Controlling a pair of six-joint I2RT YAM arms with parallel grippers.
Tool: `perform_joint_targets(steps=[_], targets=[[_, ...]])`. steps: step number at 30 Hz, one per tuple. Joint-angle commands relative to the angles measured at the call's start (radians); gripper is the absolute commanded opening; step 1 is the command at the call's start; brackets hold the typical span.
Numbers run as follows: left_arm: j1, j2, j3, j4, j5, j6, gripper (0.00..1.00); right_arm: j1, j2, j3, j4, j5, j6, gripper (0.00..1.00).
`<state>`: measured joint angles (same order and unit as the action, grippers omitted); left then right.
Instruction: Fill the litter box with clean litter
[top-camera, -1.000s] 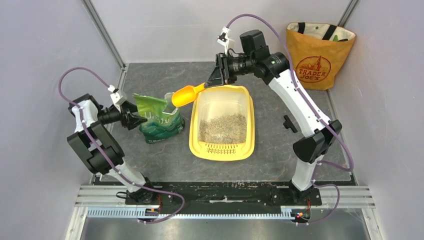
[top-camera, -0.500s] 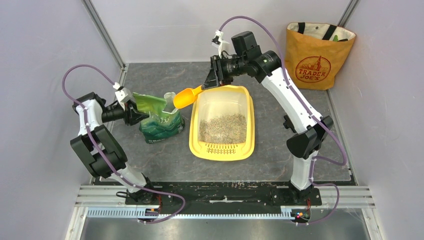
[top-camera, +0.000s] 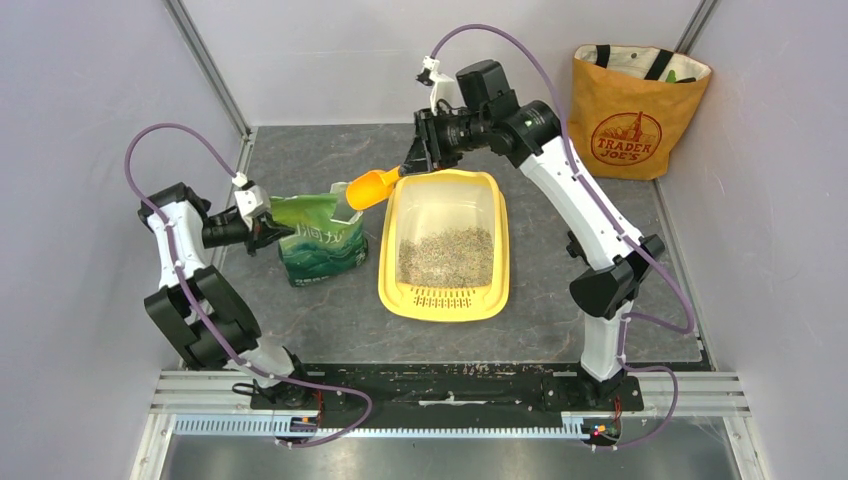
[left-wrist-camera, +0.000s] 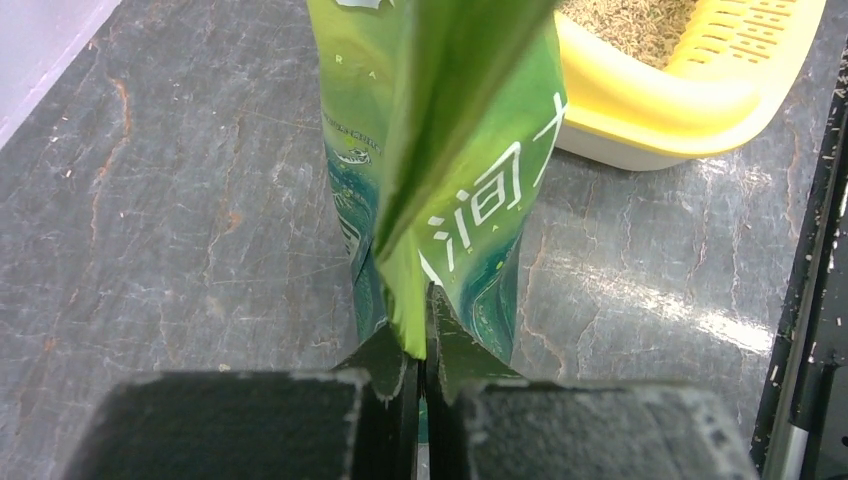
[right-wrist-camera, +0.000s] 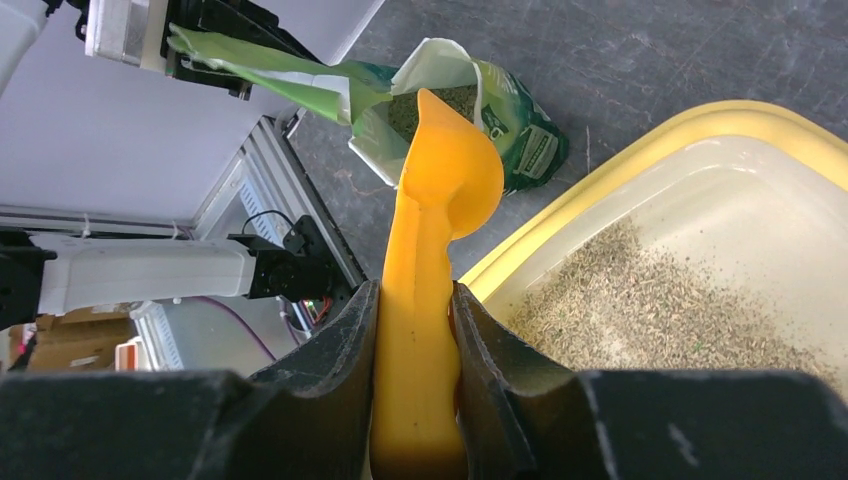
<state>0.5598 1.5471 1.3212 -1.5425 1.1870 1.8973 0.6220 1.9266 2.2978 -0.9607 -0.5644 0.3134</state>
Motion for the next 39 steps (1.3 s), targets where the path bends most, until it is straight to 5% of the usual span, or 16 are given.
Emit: perform_joint_targets(steps=[1, 39], targets=[[0.005, -0.081, 0.006, -0.103, 0.072, 0.075, 0.02, 0.045, 0.032, 0.066, 0.010, 0.056, -0.042, 0.00], [-0.091, -0.300, 0.049, -0.100, 0.105, 0.239, 0.02, 0.224, 0.310, -0.053, 0.115, 0.236, 0.262, 0.00]])
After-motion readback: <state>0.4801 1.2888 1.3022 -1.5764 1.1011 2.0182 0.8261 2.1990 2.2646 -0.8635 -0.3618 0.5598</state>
